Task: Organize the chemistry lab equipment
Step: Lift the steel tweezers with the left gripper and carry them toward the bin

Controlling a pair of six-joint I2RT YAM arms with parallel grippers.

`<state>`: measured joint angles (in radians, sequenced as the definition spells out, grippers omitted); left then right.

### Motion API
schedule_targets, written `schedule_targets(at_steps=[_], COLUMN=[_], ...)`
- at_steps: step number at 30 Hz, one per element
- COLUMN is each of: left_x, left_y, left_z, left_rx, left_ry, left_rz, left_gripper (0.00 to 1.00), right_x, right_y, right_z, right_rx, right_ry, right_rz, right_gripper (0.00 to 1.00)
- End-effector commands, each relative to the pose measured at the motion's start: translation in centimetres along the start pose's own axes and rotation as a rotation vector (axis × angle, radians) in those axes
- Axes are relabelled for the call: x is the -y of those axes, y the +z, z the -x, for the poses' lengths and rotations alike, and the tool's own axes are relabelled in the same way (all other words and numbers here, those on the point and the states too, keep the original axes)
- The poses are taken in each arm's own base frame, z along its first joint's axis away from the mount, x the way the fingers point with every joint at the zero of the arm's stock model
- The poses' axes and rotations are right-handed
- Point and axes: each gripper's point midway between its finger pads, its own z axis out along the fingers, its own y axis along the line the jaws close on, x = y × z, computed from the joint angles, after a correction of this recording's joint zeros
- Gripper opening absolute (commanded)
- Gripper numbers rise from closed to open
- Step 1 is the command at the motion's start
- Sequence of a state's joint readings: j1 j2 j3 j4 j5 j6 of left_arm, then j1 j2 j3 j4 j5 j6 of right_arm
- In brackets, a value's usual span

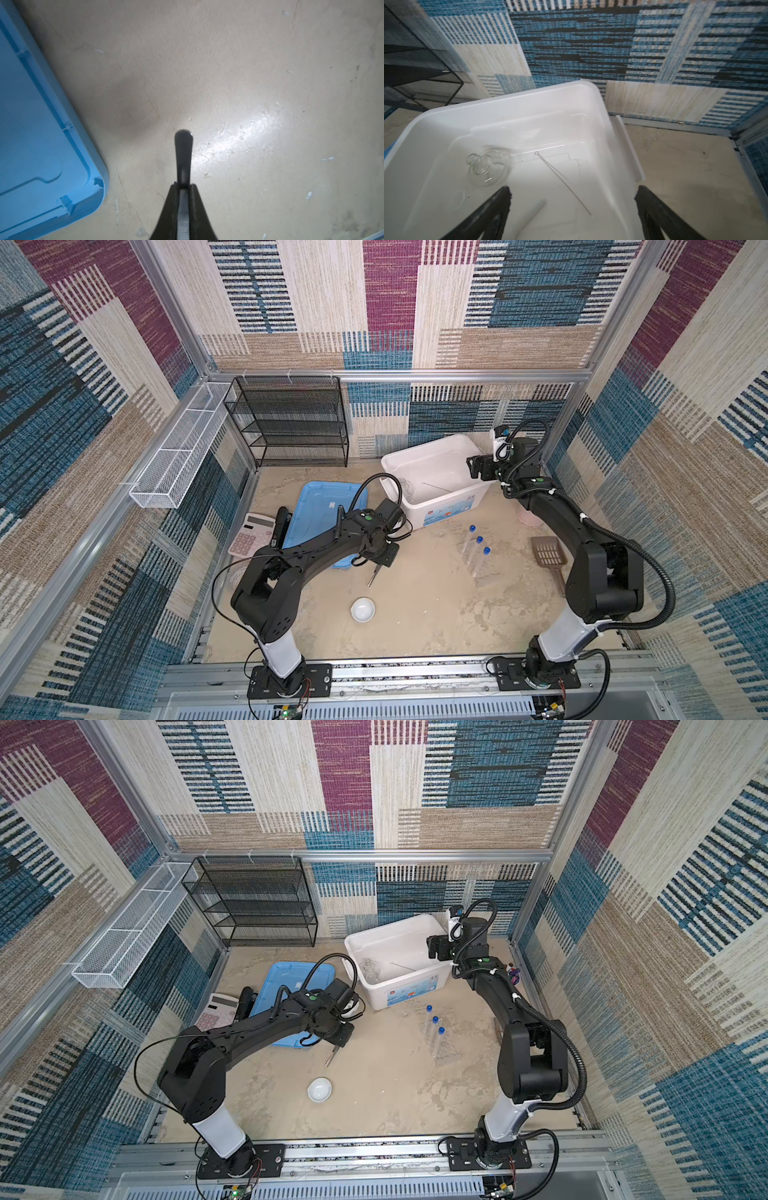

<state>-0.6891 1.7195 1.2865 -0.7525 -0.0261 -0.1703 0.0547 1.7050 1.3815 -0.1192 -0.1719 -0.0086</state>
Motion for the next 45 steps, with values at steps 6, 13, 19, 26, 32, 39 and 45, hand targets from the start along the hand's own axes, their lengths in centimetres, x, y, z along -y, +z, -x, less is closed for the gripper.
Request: schedule_targets(at_steps=[6,13,19,26,32,39,45], left_x=[0.0,0.0,-0.1,-0.7,-1.3,-1.1,-1.1], left_y=[-3.9,-7.2,-9.8,-11.9,-13.3,-15.1,-16.1], left_z=[2.9,5.0,6.6,7.9,9.2,10.9,12.5], left_rx=[0.143,0.273,0.374,0.467,0.526,0.597,0.63], left_ry=[0.001,0.014,0.015,-0.006,-0.01,-0.01,0.007], left_rz=[0.004,-0.01,-0.031,-0.048,-0.051,-0.083,-0.091], left_gripper=[0.08,0.07,0.07,0.07,0.07,0.08,0.08], right_x=[3.5,2.7,1.5,-0.5,-2.1,-5.3,-7.9], right_y=[2.1,3.7,4.4,2.7,1.3,0.7,0.7], right_z=[-0.7,-2.5,-4.2,-4.4,-4.7,-5.2,-6.0], right_rx=[-0.068,-0.138,-0.184,-0.184,-0.183,-0.214,-0.255], right_ry=[0.066,0.089,0.111,0.142,0.185,0.19,0.181], right_rz=[0.076,0.208,0.301,0.401,0.475,0.595,0.648], right_gripper=[0.91,0.84,0.7,0.54,0.51,0.48,0.47])
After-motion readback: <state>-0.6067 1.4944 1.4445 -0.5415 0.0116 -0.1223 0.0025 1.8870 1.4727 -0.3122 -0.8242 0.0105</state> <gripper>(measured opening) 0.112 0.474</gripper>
